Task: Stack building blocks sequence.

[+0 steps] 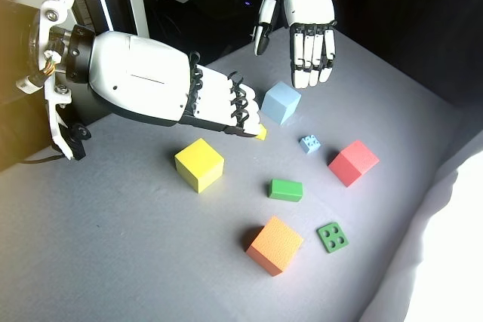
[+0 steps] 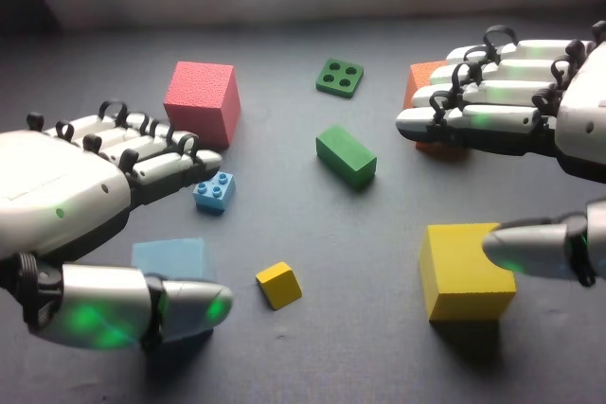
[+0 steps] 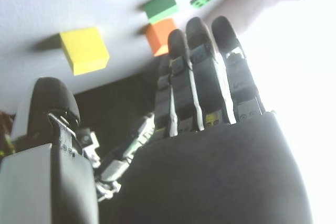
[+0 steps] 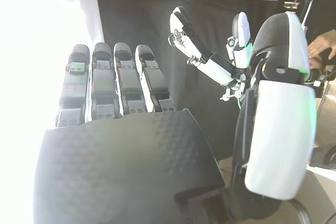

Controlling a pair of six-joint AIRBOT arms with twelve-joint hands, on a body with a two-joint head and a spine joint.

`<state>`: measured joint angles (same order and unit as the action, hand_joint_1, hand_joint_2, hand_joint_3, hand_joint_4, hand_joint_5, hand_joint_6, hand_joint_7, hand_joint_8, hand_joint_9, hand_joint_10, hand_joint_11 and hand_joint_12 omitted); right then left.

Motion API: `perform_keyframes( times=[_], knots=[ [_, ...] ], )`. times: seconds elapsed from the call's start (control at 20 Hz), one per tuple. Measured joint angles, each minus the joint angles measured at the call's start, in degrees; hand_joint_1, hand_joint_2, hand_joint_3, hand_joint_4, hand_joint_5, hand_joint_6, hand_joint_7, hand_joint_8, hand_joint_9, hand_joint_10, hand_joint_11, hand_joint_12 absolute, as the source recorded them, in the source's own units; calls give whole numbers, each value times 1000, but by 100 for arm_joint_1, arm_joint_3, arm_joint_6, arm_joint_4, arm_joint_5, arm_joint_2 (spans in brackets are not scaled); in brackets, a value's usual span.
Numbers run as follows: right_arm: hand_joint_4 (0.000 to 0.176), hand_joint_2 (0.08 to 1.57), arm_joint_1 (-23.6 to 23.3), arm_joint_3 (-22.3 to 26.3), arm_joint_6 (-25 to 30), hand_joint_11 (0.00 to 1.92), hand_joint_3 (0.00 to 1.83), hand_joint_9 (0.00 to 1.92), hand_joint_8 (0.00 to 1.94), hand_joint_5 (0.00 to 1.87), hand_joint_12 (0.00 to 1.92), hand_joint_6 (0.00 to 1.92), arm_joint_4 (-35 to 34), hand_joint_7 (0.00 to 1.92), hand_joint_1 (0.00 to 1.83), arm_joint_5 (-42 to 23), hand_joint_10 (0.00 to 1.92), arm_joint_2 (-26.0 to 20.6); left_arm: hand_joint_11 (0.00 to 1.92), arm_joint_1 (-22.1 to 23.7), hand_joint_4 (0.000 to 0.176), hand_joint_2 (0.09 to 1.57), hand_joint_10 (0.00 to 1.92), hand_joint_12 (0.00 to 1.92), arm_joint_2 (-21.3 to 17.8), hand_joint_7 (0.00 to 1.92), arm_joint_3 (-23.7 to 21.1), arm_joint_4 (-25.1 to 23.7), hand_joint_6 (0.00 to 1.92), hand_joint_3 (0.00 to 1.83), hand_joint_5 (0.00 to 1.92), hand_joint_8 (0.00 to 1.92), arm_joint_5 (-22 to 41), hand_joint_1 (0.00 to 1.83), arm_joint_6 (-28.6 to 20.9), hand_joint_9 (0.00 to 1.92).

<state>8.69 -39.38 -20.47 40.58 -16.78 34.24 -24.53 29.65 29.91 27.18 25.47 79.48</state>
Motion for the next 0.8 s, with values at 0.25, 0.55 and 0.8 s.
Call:
perform_keyframes(
  times=[0.25, 0.55, 0.8],
  knots=[
    [0, 1238, 2, 0, -190, 0, 37, 0, 7, 51, 0, 9, 0, 28, 0, 55, 0, 0, 0, 0, 0, 1028, 2, 239, 0, 83, 2, 7, 0, 0, 111, 1, -17, 2, 0, 54],
    [0, 1265, 2, 0, -190, 0, 34, 0, 4, 46, 0, 6, -42, 10, 0, 76, 0, 0, 0, 0, 0, 980, 1, 217, 26, 31, 0, 98, 1, 2, 58, 1, -15, 571, 44, 22],
    [0, 1260, 2, 0, -190, 0, 22, 0, 0, 1, 0, 0, -50, 0, 0, 76, 0, 0, 0, 24, 0, 1083, 0, 0, 385, 0, 2, 699, 0, 22, 0, 0, -22, 842, 715, 0]
  ],
)
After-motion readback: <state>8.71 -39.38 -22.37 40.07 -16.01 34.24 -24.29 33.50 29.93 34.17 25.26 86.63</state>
